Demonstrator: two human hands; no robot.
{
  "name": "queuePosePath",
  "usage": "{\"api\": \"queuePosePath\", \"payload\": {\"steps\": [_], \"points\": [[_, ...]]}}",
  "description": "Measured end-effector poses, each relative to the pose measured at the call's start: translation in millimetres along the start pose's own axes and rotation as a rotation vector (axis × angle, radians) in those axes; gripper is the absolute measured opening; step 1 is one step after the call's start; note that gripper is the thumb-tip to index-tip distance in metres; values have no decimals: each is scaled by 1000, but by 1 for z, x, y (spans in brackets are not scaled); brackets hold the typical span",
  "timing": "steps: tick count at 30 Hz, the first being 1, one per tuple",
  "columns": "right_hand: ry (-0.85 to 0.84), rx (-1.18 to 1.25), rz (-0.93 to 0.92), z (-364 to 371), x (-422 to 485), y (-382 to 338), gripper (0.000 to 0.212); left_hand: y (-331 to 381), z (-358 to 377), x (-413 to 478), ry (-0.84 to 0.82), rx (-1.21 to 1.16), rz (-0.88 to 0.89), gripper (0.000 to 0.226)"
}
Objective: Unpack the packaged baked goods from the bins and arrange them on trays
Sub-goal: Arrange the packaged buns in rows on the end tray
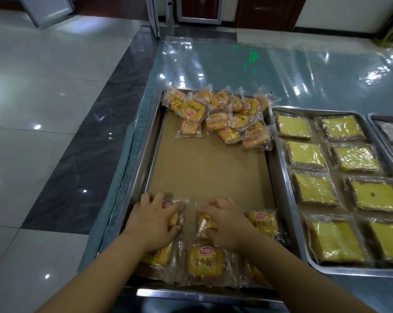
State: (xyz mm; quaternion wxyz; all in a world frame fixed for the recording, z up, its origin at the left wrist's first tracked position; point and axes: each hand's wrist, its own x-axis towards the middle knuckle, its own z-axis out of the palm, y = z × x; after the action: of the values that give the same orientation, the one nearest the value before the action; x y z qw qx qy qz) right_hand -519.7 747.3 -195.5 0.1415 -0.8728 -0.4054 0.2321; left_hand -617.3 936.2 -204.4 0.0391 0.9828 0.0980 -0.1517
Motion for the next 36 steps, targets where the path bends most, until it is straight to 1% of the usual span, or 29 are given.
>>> {"api": "queuePosePath", "payload": {"steps": [2, 5, 8, 11, 14, 18, 22, 24, 26, 28, 31, 33, 36], "points": [[-1, -3, -4, -3, 4, 0, 52, 0, -3, 4, -19, 16, 14, 63], [-28, -10, -9, -7, 12, 1, 56, -2, -8, 10, -44, 10, 26, 65], [-15, 32, -29, -14, 22, 2, 53, -5, -18, 21, 11, -15, 16, 62], [68, 82, -52, -30, 39, 7, 41, -13, -35, 43, 139, -71, 9, 51], [152, 124, 45, -51, 62, 17, 36, -26, -52, 77, 224, -135, 26, 42], [268, 102, 149, -80, 105, 32, 32, -40, -71, 132, 253, -282, 18, 41], [404, 90, 204, -112, 156, 39, 15, -49, -82, 188, 240, -386, -73, 37], [483, 112, 210, -127, 180, 40, 19, -52, -83, 211, 201, -420, -134, 40], [527, 99, 216, -139, 203, 40, 33, -52, -81, 228, 139, -429, -195, 44], [497, 24, 250, -146, 223, 41, 46, -49, -77, 239, 91, -448, -229, 45], [375, -29, 389, -149, 245, 40, 56, -43, -69, 244, 96, -504, -264, 37], [325, -85, 454, -146, 252, 37, 52, -39, -65, 244, 129, -591, -310, 34], [306, -118, 496, -141, 253, 34, 37, -35, -61, 240, 145, -746, -372, 30]]}}
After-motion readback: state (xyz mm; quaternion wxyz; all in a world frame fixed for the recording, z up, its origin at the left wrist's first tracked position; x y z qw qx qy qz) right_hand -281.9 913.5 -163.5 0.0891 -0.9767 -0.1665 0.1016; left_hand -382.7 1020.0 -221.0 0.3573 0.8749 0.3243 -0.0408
